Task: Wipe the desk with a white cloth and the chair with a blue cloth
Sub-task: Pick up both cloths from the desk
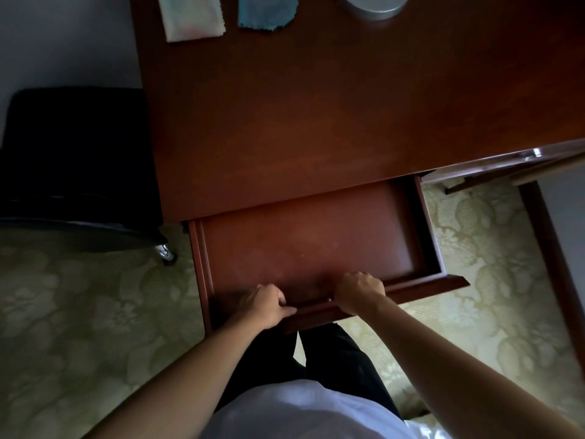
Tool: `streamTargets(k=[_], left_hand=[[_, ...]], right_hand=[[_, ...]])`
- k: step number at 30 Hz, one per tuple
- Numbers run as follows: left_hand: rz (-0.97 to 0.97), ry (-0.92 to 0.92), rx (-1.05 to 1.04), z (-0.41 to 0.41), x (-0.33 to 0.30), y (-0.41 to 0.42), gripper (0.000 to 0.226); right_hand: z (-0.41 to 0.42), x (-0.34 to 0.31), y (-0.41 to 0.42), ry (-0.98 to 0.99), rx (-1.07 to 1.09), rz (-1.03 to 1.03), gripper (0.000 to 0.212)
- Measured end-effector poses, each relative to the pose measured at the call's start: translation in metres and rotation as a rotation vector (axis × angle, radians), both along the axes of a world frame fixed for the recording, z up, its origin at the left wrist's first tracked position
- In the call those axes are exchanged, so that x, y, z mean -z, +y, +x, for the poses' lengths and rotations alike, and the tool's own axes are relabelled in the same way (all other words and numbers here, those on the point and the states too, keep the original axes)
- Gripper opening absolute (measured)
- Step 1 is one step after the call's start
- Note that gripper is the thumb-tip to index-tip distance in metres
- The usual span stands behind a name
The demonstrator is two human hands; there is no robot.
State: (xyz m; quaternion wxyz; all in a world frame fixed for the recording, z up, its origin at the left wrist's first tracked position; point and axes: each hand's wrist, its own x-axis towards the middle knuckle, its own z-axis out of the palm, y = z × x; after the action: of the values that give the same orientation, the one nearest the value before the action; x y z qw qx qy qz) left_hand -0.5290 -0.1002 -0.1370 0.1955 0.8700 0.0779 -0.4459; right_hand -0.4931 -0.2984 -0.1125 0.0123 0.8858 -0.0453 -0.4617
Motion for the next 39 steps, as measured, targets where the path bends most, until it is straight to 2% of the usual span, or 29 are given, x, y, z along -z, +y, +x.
streamTargets(k=[3,7,9,12,15,21,25,28,31,34,36,39], left_hand=[[-0.108,-0.049,-0.097,0.017,-0.011,0.0,0.03],[-0.212,-0.288,-0.261,0.084,-0.043,0.011,0.018],[-0.184,-0.448,-0.312,0.126,-0.061,0.027,0.016],[-0.117,-0.624,-0.373,0.187,-0.079,0.054,0.016],[-0.049,-0.704,-0.468,0.251,-0.085,0.086,0.012],[0.104,-0.743,-0.578,0.369,-0.071,0.138,0.009],[0.154,-0.796,-0.816,0.44,-0.056,0.159,0.015],[0.167,-0.77,-0.941,0.482,-0.045,0.17,0.039],[0.112,-0.636,-1.067,0.512,-0.035,0.173,0.066],[0.115,-0.548,-1.12,0.522,-0.024,0.17,0.072],[0.119,-0.538,-1.146,0.528,-0.017,0.167,0.07],[0.074,-0.482,-1.175,0.535,-0.02,0.167,0.06]], right_hand=[[0.01,-0.001,0.012,-0.014,0.052,0.018,0.031],[0.057,-0.02,0.04,-0.142,0.139,0.169,0.025],[0.094,-0.035,0.058,-0.246,0.201,0.229,0.024],[0.152,-0.054,0.081,-0.411,0.272,0.323,0.035],[0.223,-0.072,0.102,-0.421,0.323,0.507,0.033],[0.357,-0.07,0.137,-0.401,0.332,0.598,0.031],[0.444,-0.052,0.148,-0.525,0.439,0.581,0.037],[0.499,-0.034,0.152,-0.569,0.646,0.524,0.05],[0.542,-0.02,0.162,-0.562,0.803,0.37,0.061],[0.564,-0.007,0.167,-0.556,0.918,0.333,0.062],[0.571,0.0,0.164,-0.567,0.885,0.323,0.059],[0.577,0.005,0.159,-0.53,0.724,0.325,0.054]])
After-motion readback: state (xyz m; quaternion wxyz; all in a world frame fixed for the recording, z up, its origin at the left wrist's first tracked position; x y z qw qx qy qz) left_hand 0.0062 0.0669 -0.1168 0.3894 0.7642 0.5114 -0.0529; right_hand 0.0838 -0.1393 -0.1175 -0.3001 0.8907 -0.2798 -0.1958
